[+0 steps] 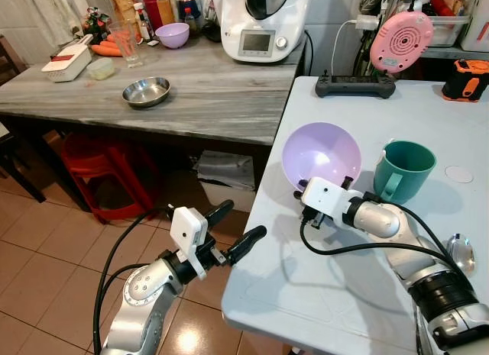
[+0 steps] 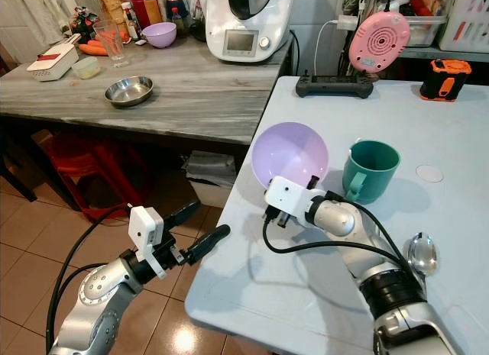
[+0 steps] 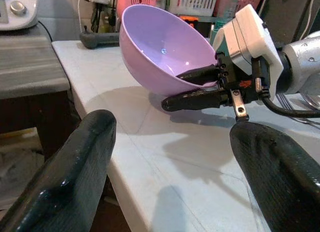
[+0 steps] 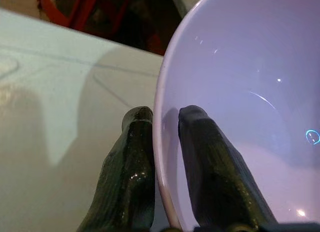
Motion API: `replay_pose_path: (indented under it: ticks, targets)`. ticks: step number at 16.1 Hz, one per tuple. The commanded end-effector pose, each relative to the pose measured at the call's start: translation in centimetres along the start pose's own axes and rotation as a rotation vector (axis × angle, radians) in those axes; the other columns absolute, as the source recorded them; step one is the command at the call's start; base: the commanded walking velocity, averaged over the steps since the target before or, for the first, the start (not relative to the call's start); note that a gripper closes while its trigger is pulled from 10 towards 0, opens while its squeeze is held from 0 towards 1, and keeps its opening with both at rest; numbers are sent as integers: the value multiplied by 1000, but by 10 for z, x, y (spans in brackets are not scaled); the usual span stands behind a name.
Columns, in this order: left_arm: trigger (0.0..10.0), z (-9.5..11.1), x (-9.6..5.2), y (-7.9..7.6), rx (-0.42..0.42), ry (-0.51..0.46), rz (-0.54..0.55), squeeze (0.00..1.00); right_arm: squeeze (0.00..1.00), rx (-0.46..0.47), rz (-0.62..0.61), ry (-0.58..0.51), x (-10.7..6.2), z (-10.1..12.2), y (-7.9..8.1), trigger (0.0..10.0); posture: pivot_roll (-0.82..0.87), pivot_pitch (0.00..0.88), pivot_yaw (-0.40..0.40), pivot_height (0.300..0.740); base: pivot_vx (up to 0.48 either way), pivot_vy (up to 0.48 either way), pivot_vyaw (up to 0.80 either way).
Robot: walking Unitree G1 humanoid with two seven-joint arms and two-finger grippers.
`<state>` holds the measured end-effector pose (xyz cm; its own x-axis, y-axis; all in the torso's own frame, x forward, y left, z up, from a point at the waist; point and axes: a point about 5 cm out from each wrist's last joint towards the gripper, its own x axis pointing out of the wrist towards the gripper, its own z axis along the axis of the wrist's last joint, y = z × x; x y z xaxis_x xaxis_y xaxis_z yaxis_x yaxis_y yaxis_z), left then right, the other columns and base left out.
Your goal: Setting the table
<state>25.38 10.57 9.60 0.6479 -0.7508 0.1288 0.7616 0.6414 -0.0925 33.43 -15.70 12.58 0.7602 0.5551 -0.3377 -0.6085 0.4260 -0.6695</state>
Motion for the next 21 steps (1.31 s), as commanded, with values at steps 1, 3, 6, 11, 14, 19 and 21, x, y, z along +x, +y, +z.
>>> replay_pose_path:
  ticks: [1,3,6,11,14,19,21]
  targets:
    - [10000,1,-3,13,21,18,89,0,0,27,-63,-89,0,15,-6,0,-84,25,125,740,0,0,0]
    - [10000,2,-3,22,27,24,161,0,0,51,-103,-145,-2,24,-7,0,-83,24,122,740,0,0,0]
    - [10000,0,-9,53,17,71,421,0,0,8,-186,-252,-8,47,11,10000,-81,23,116,740,0,0,0]
    - [10000,7,-6,68,3,39,499,0,0,257,-383,-323,-21,61,35,10000,-99,26,118,740,0,0,0]
    - [10000,7,-3,70,4,33,498,0,0,339,-441,-283,-26,56,39,10000,-107,24,124,740,0,0,-208]
    - [10000,7,-1,71,13,30,493,0,0,364,-468,-274,-29,54,36,10000,-105,23,122,740,0,292,-654]
    - [10000,8,-3,72,14,28,495,0,0,367,-464,-284,-28,55,37,10000,-100,21,120,740,0,339,-206]
